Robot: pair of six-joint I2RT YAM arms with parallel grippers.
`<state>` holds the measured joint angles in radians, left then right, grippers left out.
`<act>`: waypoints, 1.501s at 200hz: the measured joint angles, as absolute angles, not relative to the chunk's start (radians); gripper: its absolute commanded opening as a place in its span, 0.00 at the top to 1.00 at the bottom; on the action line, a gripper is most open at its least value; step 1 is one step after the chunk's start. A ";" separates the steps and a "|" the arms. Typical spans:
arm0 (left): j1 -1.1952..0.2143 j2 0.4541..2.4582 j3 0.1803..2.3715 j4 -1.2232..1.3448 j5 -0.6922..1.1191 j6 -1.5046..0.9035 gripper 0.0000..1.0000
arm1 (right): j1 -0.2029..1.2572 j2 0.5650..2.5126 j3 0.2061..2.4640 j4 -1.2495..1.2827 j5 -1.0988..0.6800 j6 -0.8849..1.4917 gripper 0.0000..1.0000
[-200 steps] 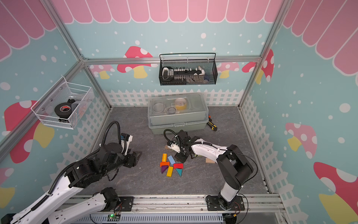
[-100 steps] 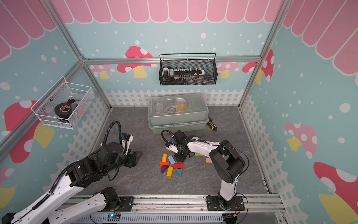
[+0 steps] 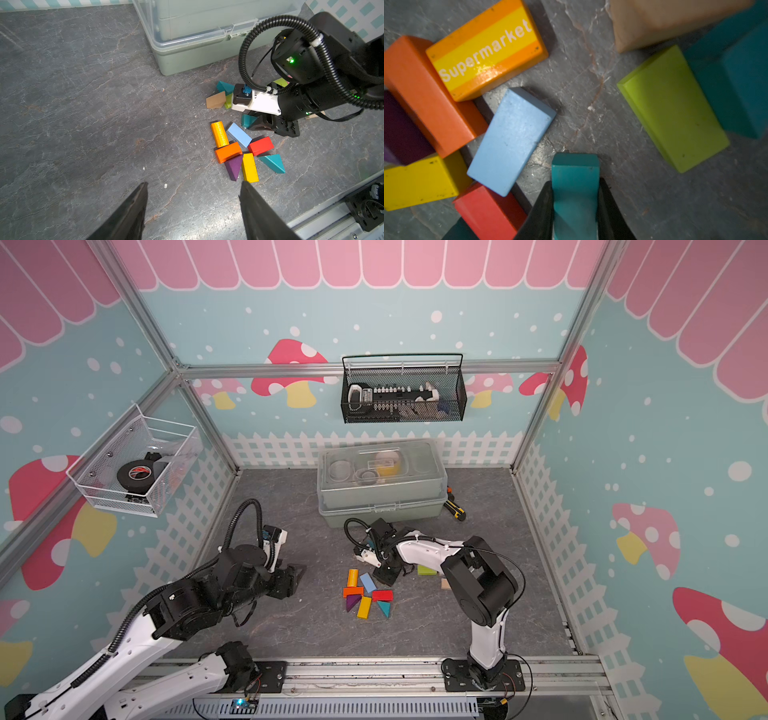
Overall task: Assemble a piece of candy with building blocks
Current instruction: Pick up the building block from the center of the board, then assemble the building block at the center of the board.
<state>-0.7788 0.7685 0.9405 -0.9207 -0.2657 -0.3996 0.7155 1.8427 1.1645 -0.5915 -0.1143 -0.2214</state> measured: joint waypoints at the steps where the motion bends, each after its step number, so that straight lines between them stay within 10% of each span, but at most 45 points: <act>1: -0.779 0.768 0.941 -0.921 -0.266 -0.400 0.31 | 0.715 1.843 1.164 -0.592 -0.113 -0.222 0.82; 124: -0.779 0.742 0.932 -0.921 -0.267 -0.400 0.31 | 0.679 1.543 1.079 -0.827 0.003 -0.628 0.82; 300: -0.780 0.772 0.930 -0.921 -0.267 -0.400 0.31 | 0.569 1.662 0.981 -0.803 0.048 -0.760 0.77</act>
